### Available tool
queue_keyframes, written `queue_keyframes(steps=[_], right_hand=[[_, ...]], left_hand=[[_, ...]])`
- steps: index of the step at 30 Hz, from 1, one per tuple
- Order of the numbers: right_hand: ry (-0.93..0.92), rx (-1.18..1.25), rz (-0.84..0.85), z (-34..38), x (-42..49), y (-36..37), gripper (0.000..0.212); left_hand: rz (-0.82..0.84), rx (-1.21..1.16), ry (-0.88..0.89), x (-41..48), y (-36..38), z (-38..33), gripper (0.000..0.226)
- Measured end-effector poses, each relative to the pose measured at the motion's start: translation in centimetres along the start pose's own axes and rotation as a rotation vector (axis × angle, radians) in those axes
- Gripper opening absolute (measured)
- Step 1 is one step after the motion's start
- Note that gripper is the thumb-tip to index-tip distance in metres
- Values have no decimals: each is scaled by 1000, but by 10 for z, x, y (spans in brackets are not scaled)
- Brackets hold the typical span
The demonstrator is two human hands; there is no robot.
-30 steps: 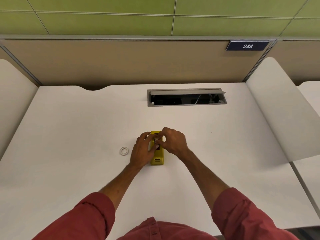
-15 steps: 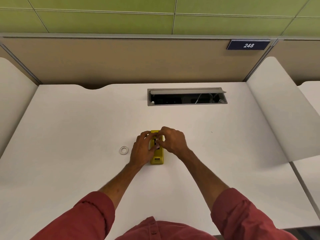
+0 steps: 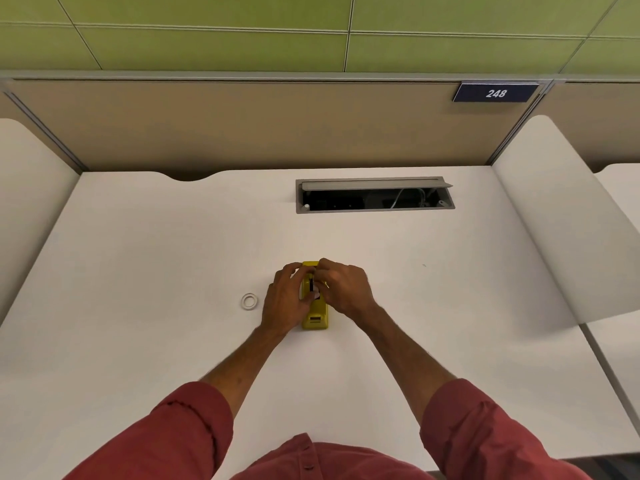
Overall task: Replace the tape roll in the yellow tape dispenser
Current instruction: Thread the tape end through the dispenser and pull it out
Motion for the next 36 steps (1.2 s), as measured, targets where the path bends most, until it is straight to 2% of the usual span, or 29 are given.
queue_keyframes(steps=[5, 12, 20, 22, 24, 26, 28, 30, 32, 36], right_hand=[[-120, -75, 29, 9, 4, -4, 12], [-95, -58, 1, 0, 1, -2, 29], [19, 61, -80, -5, -14, 0, 24], [147, 160, -143, -10, -22, 1, 18], [410, 355, -169, -21, -34, 9, 15], [730, 691, -203, -30, -46, 27, 27], [950, 1025, -202, -26, -54, 47, 49], [1011, 1189, -152, -15, -56, 59, 68], [1038, 1237, -145, -8, -57, 64, 76], [1130, 1279, -185, -6, -54, 67, 67]], left_hand=[[-3, 6, 2, 0, 0, -2, 59], [8, -7, -1, -2, 1, 0, 61], [-2, -30, 43, -5, -3, 2, 46], [2, -31, 50, -5, -2, 1, 45], [7, -35, 53, -5, -1, 1, 44], [11, -31, 55, -5, -1, 2, 45], [9, -23, 53, -4, -2, 2, 46], [6, -9, 59, -5, -2, 1, 46], [3, 9, 63, -5, -2, 1, 49], [-3, 34, 56, -4, -3, 1, 52]])
Point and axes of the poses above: each hand's wrist, its own x-axis towards the middle knuckle, its own y-axis out of the palm, z = x × y, the point moved 8 cm from there along x, towards the middle knuckle, and after that the axes turned 12 degrees about -y, right-handed, at the moved point
